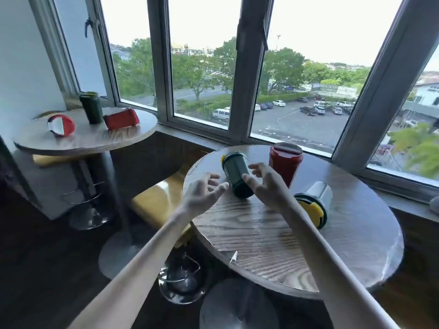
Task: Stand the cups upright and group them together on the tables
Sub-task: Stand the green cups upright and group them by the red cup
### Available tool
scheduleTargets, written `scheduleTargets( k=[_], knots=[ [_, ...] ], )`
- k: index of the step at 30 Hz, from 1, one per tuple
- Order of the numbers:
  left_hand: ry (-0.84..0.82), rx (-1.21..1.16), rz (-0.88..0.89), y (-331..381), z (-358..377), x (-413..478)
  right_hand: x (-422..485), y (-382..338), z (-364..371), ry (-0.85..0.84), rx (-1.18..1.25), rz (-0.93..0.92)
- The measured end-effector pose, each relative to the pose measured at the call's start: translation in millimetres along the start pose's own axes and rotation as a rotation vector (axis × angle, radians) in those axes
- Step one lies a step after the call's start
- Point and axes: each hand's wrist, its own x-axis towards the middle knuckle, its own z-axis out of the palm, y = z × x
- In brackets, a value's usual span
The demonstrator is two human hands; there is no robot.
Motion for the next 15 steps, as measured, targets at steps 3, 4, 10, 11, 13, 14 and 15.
scheduleTargets(
  k=[3, 4, 10, 11, 13, 14, 15],
  knots=[
    [-0.051, 0.021, -0.049, -5.7, -1.4, 39.1, 37.7, 5.2, 14.1, -0.009, 0.007, 0.107],
    [-0.085, 0.016, -0.076, -9.2, 0.0, 52.4, 46.5, 4.1, 16.6, -0.026, 0.018, 0.163],
    [-0.189, -0.084, -0.106, -25.4, 7.4, 102.5, 87.4, 17.3, 35.8, -0.076, 0.223, 0.433],
    [-0.202, -0.108, -0.103, -27.7, 8.3, 105.8, 90.6, 21.8, 37.9, -0.067, 0.253, 0.455],
    [-0.231, -0.207, -0.110, -34.1, 11.8, 112.6, 94.0, 28.5, 40.5, -0.038, 0.288, 0.478],
    [-0.247, -0.265, -0.117, -36.7, 13.2, 115.9, 93.5, 29.1, 40.6, -0.026, 0.301, 0.475],
    [-0.257, -0.292, -0.130, -39.8, 14.3, 118.8, 93.4, 29.3, 40.9, -0.012, 0.318, 0.466]
  ],
)
